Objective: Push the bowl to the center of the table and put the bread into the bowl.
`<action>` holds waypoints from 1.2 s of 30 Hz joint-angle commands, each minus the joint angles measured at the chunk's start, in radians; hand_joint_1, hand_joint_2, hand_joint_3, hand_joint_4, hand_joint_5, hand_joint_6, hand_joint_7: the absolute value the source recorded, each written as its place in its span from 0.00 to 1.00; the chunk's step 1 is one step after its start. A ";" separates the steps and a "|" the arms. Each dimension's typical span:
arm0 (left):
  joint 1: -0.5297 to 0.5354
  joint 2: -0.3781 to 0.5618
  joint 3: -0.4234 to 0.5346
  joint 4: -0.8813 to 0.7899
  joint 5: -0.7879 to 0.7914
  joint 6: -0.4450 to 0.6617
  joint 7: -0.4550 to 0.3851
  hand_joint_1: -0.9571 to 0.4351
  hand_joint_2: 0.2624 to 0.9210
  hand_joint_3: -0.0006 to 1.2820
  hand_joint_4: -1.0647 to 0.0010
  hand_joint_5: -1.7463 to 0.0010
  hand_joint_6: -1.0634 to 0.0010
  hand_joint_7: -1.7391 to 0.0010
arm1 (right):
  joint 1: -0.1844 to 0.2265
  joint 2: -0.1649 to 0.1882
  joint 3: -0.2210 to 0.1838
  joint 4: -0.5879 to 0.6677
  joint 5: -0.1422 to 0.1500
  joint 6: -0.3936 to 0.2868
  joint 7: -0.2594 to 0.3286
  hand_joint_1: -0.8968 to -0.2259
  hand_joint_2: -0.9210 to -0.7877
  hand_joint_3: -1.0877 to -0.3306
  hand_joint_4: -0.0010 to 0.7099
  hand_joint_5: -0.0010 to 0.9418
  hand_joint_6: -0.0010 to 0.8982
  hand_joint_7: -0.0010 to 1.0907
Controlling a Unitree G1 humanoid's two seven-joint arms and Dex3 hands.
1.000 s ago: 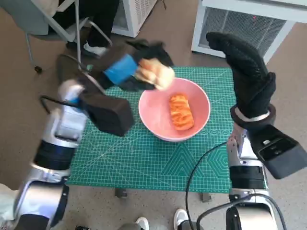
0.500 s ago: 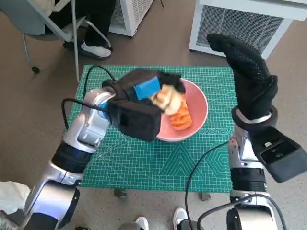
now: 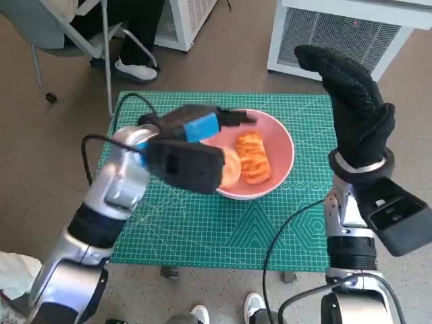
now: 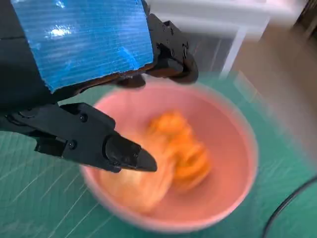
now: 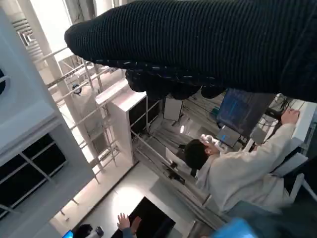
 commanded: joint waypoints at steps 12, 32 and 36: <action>0.127 -0.103 0.189 0.004 -0.166 -0.385 0.355 0.35 1.00 0.19 0.93 0.98 0.83 0.96 | -0.025 0.006 -0.003 0.011 0.012 0.022 -0.009 0.54 0.00 0.39 0.09 0.39 0.00 0.53; 0.141 -0.235 0.283 0.056 -0.430 -0.602 0.373 0.32 1.00 0.28 0.80 0.97 0.79 0.93 | -0.073 0.013 0.003 0.008 -0.001 0.038 -0.020 0.51 0.00 0.41 0.18 0.27 0.00 0.55; 0.131 -0.241 0.287 0.067 -0.458 -0.613 0.353 0.31 1.00 0.28 0.79 0.97 0.79 0.93 | -0.076 0.010 0.006 0.006 -0.008 0.038 -0.019 0.50 0.00 0.41 0.19 0.26 0.00 0.55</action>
